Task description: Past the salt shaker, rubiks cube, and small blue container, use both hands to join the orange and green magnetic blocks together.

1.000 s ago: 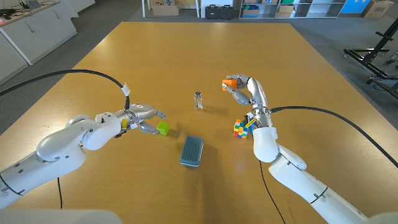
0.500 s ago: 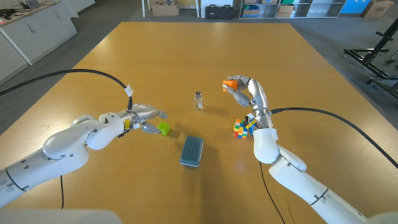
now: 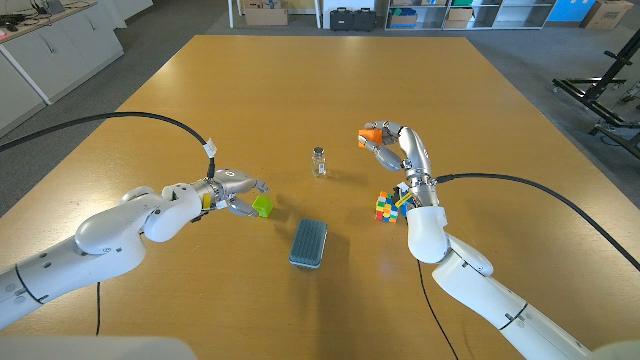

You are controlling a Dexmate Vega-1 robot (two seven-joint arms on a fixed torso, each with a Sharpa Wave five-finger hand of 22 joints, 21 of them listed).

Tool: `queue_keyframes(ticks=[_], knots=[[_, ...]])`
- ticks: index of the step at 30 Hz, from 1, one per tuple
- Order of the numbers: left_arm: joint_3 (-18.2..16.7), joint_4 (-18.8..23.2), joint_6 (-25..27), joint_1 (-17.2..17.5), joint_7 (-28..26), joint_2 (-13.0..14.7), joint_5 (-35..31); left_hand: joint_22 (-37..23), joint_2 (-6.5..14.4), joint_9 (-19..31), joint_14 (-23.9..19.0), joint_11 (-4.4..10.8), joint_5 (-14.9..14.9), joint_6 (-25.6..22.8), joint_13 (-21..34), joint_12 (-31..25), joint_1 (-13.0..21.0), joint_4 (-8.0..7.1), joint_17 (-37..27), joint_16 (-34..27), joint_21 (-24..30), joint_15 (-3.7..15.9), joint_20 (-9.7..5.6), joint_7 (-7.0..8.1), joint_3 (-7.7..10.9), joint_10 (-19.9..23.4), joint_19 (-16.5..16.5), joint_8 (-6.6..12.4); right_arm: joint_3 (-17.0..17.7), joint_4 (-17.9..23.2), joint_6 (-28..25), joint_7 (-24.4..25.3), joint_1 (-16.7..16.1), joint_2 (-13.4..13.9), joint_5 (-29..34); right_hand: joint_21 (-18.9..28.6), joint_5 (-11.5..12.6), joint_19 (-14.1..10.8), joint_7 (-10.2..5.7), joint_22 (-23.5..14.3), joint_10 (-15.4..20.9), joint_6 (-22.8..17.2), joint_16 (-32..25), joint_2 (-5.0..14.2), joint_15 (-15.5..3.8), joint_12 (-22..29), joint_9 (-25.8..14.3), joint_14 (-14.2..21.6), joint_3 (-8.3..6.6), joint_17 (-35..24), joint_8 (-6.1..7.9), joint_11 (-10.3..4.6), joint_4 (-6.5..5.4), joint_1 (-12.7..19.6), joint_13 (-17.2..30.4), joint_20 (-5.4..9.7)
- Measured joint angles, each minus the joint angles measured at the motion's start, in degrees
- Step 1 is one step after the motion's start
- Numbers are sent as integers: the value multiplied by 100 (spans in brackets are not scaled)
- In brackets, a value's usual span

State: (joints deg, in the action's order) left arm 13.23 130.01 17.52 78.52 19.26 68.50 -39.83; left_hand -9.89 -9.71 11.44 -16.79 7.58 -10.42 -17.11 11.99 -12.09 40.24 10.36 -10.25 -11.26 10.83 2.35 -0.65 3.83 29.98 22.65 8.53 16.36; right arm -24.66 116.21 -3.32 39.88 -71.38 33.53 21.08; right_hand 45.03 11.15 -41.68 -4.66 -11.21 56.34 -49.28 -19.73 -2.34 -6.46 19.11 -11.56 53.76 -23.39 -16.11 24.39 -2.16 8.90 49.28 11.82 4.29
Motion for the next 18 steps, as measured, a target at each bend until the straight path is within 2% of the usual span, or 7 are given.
queue_keyframes(ticks=[10,18], knots=[[321,-94,12,-246,-111,69,115,0,7,1,-63,61,0,-13,0,0,53,0,0,0,0,0,-5,13,0,82,12,0,0,16,-23,11,-36,-5,2,0,-18,0,-3,0,0,-18,0,0,0,-11,-2,0,1,-28,20,0,1,0,17,0],[523,-114,98,-387,-198,138,135,0,55,1,-200,123,0,-166,-8,-22,160,-3,0,-44,43,7,2,58,2,205,149,94,2,16,-36,12,-45,-8,-4,34,-19,0,-3,0,0,-18,27,0,0,-16,-5,0,-9,-28,19,0,-9,0,32,0]])
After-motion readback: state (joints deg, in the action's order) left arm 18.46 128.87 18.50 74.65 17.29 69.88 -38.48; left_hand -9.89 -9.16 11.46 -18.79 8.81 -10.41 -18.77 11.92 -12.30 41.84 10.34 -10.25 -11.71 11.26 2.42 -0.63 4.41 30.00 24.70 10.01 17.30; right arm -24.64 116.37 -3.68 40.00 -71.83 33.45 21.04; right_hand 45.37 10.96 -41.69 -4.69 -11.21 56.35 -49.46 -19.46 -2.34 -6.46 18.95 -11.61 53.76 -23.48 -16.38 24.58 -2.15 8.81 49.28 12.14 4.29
